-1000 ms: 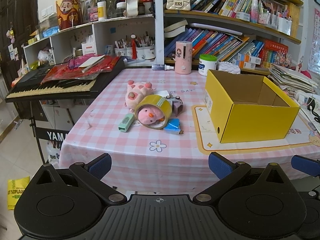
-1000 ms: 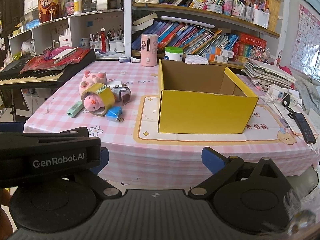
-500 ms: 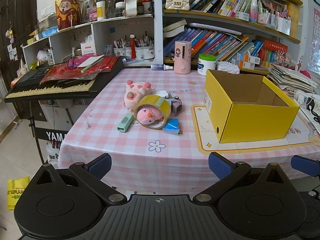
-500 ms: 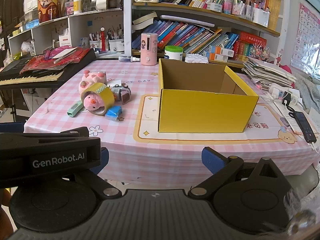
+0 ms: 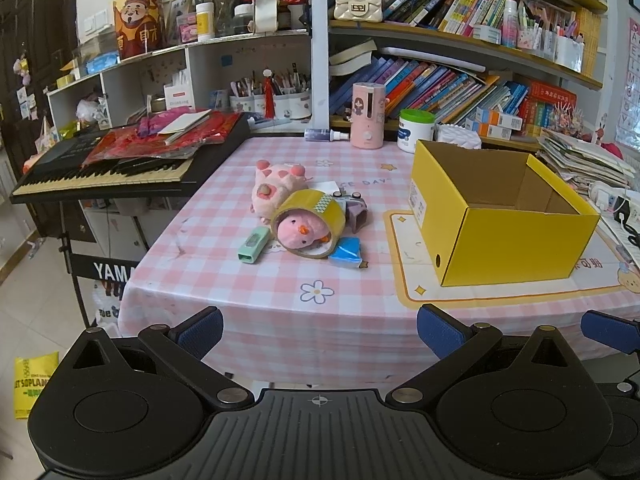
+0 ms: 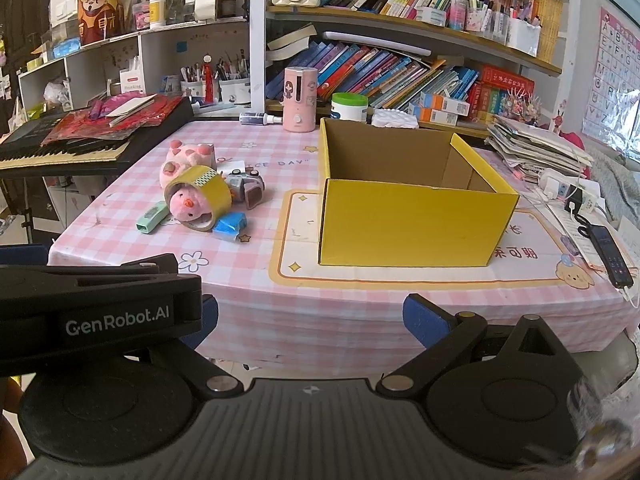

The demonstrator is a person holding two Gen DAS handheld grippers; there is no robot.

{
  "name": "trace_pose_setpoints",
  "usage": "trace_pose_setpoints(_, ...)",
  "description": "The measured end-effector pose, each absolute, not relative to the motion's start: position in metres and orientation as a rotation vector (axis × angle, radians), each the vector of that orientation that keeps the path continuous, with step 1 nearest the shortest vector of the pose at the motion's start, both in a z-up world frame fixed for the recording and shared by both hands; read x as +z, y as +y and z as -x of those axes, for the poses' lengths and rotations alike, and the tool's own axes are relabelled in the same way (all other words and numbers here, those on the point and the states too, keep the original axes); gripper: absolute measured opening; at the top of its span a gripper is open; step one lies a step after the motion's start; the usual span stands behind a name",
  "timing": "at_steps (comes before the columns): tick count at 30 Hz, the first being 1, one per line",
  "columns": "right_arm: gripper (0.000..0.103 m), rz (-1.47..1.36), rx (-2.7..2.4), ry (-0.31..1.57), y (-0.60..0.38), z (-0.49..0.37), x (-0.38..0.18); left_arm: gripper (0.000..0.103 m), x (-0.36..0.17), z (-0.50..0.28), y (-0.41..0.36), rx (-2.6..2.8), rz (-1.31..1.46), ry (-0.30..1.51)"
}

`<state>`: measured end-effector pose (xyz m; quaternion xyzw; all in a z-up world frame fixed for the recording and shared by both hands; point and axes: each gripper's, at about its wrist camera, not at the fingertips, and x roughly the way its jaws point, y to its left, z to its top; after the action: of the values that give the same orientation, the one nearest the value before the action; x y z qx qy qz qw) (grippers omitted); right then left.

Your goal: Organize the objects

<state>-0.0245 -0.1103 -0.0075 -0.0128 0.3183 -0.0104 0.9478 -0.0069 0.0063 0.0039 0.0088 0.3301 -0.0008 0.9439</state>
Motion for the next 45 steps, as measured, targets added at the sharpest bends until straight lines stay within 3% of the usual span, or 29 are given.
trace_pose_setpoints(45,0.094,0.022,-0.042,0.639,-0.1121,0.0310,-0.0041,0.103,0.0062,0.0088,0.0011,-0.043,-0.017,0.664)
